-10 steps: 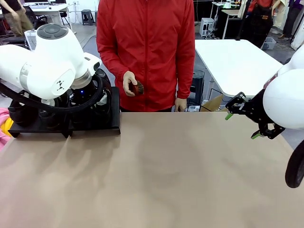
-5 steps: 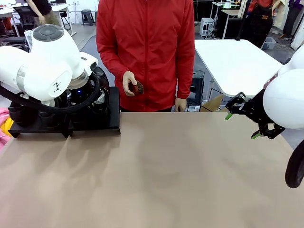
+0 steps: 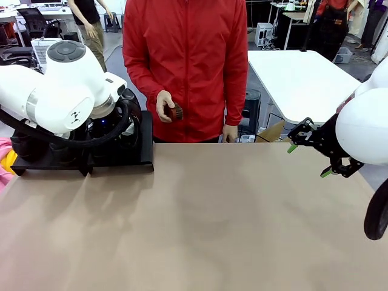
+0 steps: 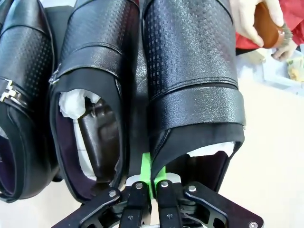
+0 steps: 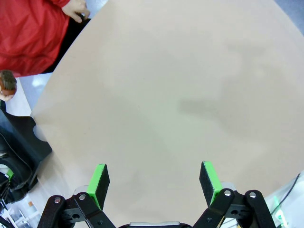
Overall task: Organize the shoes by placing them on the stand.
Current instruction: Place the Shoe from the middle of the table onto the Shoes Stand.
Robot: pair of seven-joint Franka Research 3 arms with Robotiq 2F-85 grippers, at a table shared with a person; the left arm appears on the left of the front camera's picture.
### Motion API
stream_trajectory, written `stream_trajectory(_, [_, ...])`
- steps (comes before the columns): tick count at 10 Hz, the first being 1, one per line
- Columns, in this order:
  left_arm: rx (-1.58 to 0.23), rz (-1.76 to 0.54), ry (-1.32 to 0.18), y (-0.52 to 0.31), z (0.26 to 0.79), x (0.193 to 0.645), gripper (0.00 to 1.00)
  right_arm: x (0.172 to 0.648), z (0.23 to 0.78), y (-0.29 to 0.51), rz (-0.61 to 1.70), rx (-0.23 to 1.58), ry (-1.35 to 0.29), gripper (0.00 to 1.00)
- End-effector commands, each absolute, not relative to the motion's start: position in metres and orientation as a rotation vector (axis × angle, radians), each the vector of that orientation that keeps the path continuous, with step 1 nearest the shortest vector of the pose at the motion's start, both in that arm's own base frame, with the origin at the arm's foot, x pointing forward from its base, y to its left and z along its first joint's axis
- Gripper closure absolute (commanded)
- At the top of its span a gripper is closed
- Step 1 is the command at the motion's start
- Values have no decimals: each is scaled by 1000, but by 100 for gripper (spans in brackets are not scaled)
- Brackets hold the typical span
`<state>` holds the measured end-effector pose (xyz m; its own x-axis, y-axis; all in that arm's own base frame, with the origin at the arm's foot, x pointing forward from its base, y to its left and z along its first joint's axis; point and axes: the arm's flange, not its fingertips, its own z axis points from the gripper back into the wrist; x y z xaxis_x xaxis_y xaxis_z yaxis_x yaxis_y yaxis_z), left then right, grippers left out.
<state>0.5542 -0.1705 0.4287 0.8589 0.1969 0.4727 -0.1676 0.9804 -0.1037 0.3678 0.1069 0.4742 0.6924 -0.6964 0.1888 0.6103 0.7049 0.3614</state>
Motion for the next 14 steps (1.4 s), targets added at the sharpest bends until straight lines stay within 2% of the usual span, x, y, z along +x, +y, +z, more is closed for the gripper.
stream_trajectory(1, [-31, 206, -516, -176, 426, 560, 100, 370, 474, 105, -718, 294, -329, 0])
stream_trajectory(2, [-25, 207, -516, -176, 426, 560, 100, 370, 474, 105, -718, 294, -329, 0])
stream_trajectory(3, [-20, 204, -511, -176, 427, 560, 86, 370, 474, 105, -718, 294, -329, 0])
stream_trajectory(6, [-6, 203, -520, -176, 427, 560, 28, 370, 474, 105, -718, 294, -329, 0])
stream_trajectory(9, [-8, 179, -525, -179, 439, 554, 28, 370, 474, 105, -718, 294, -329, 0])
stream_trajectory(14, [-44, 160, -592, -187, 481, 518, 28, 370, 474, 105, -718, 294, -329, 0])
